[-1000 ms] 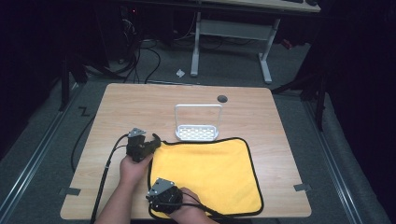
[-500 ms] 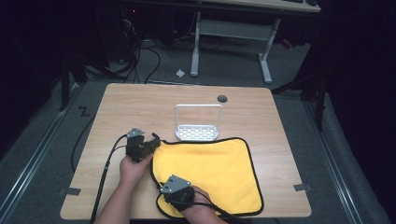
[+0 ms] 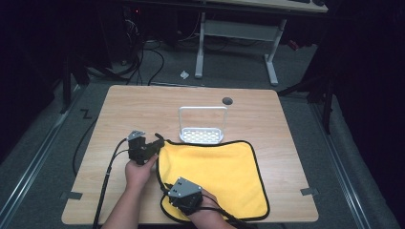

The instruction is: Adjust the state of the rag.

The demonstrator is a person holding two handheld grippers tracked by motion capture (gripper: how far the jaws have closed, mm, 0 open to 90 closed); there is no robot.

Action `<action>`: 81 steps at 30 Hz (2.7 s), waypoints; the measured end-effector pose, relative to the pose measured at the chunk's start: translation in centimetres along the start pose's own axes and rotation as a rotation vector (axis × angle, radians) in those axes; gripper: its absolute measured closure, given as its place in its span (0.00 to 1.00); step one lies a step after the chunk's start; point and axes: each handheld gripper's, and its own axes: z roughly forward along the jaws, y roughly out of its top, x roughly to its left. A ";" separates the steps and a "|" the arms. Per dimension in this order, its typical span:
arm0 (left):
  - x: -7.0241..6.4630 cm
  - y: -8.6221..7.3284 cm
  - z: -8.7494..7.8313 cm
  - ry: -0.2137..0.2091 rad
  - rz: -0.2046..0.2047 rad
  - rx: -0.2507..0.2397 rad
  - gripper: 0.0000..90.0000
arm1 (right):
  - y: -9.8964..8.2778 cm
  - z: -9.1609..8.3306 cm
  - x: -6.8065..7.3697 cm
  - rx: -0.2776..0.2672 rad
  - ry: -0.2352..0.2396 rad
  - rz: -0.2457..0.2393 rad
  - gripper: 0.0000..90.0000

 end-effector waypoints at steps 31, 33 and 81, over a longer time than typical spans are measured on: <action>4.3 1.1 -9.6 0.130 -0.061 -0.084 0.93 | 6.4 3.1 4.9 -0.064 0.085 -0.101 0.92; 3.6 1.1 -8.8 0.134 -0.054 -0.073 0.93 | 5.9 2.6 4.4 -0.062 0.071 -0.103 0.92; -11.1 1.0 6.0 -0.055 0.107 0.071 0.67 | -8.3 -9.8 -6.5 0.103 -0.166 0.177 0.73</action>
